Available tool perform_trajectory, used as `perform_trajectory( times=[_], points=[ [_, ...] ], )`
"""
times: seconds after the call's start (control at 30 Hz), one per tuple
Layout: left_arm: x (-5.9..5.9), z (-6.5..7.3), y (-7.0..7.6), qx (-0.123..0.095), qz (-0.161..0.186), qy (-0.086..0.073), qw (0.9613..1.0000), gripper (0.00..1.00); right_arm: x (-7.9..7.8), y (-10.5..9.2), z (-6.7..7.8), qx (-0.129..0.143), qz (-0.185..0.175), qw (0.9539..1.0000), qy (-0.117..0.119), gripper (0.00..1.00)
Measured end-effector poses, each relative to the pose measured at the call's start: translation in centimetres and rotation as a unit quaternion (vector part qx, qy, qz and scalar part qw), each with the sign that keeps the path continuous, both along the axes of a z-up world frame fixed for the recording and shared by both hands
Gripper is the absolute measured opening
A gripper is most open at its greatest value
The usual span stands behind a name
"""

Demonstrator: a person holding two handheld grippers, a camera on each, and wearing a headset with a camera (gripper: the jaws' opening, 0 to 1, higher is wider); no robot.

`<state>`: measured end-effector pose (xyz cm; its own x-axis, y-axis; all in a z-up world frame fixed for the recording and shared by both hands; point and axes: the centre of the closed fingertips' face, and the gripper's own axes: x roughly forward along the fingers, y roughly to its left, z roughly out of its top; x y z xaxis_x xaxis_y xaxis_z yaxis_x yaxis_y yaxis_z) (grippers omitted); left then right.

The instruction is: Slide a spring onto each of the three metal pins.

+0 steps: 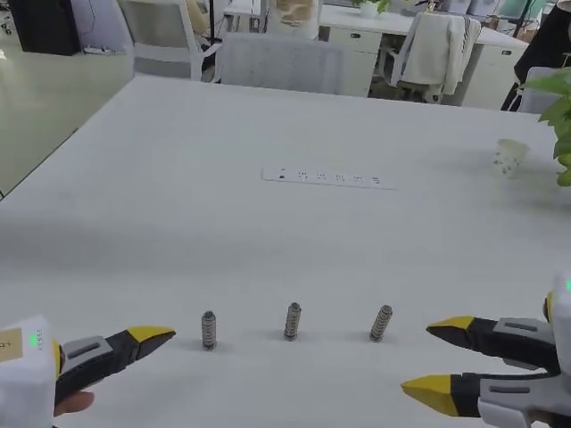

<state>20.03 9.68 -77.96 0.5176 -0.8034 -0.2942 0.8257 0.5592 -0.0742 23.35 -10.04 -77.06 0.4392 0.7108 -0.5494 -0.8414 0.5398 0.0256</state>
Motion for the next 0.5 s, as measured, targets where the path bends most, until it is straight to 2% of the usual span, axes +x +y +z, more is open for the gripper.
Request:
perform_trajectory(
  times=[0.23, 0.5],
  points=[
    [0.10, -0.01, -0.05, -0.002, 0.002, 0.000, 1.0000, 0.78, 0.23, 0.05, 0.13, 0.014, -0.010, 0.9998, 0.000, 0.54],
    [0.36, 0.05, -0.06, -0.002, 0.002, -0.001, 1.0000, 0.78, 0.39, 0.12, -0.04, 0.014, -0.011, 0.9998, 0.000, 0.56]
  ],
)
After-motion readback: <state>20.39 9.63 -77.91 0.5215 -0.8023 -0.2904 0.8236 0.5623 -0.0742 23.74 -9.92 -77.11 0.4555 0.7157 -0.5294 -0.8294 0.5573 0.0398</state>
